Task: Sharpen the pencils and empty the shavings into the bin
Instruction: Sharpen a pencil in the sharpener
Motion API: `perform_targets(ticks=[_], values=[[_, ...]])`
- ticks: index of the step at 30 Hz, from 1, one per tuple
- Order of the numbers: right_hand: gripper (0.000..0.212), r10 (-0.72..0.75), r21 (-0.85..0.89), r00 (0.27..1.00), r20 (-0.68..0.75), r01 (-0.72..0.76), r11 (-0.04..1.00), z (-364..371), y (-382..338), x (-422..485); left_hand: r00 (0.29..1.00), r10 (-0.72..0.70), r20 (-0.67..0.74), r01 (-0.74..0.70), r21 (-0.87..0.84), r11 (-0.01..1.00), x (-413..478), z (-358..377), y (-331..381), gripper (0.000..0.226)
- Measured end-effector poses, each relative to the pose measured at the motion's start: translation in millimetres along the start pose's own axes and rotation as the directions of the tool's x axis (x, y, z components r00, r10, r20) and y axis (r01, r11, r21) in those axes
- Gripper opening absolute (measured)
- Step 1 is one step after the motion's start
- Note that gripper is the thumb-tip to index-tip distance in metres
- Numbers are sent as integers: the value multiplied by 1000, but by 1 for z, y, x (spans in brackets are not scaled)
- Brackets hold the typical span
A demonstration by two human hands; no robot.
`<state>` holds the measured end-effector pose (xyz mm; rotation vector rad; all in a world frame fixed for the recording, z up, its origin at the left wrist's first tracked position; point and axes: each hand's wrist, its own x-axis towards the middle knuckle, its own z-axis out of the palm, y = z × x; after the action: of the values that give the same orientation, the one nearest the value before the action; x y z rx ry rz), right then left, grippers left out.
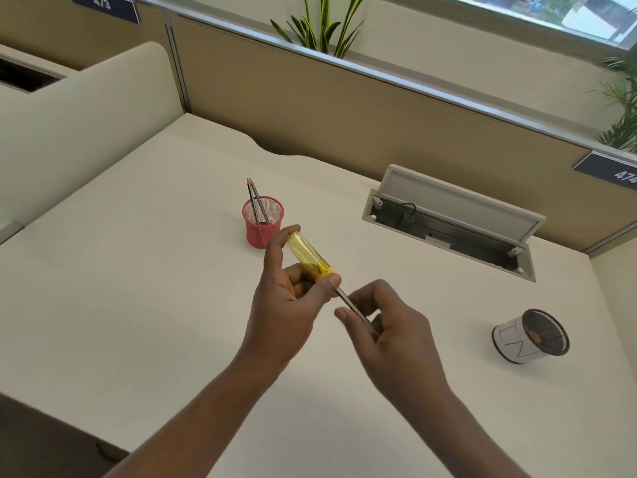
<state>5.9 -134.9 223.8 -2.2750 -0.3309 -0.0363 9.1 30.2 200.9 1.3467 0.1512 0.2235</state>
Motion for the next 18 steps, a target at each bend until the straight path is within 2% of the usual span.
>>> perform_targets(ticks=[2, 4, 5, 6, 7, 8, 9, 10, 11, 12, 13, 14, 16, 18], values=[[11, -220, -246, 971, -93, 192, 950, 6, 1, -1, 998, 31, -49, -27, 72, 997, -3, 3, -1, 72], [13, -306, -310, 947, -101, 263, 914, 10, 2, -1, 996, 44, -80, -36, 98, 995, -4, 7, -2, 71], [14, -288, -276, 953, -92, 254, 927, 10, 2, -1, 996, 40, -86, -32, 93, 995, -4, 8, -2, 71], [16, -207, -164, 975, -82, 191, 968, 8, 2, 1, 996, 32, -83, -26, 74, 997, -3, 8, -2, 70], [19, -54, 48, 998, -26, 55, 997, 4, 1, 4, 997, 21, -69, -19, 39, 999, -2, 7, -1, 70], [21, 123, 325, 986, 110, -153, 933, -1, -1, 8, 999, 8, -39, -9, -16, 1000, -2, 4, 1, 71], [20, 246, 548, 915, 319, -390, 740, -6, -2, 12, 1000, -5, 6, 5, -76, 997, -1, 1, 3, 71], [18, 286, 645, 816, 503, -574, 504, -9, -4, 13, 998, -13, 59, 20, -128, 992, -1, -2, 6, 72], [19, 282, 663, 743, 607, -670, 334, -12, -4, 13, 995, -14, 103, 31, -164, 986, 0, -4, 8, 72], [20, 266, 659, 709, 653, -705, 260, -12, -5, 13, 992, -13, 129, 35, -173, 984, 0, -6, 10, 72], [19, 258, 652, 707, 658, -707, 274, -11, -6, 12, 991, -12, 132, 32, -154, 988, 1, -7, 11, 72], [19, 270, 637, 732, 625, -679, 364, -10, -6, 12, 994, -13, 112, 26, -113, 993, 1, -8, 11, 71], [17, 275, 539, 848, 453, -506, 673, -5, -7, 10, 999, -7, 43, 7, -9, 1000, -1, -7, 8, 71], [11, 164, 286, 967, 194, -216, 934, 0, -8, 7, 1000, 11, -27, -9, 83, 996, -5, -6, 6, 72]])
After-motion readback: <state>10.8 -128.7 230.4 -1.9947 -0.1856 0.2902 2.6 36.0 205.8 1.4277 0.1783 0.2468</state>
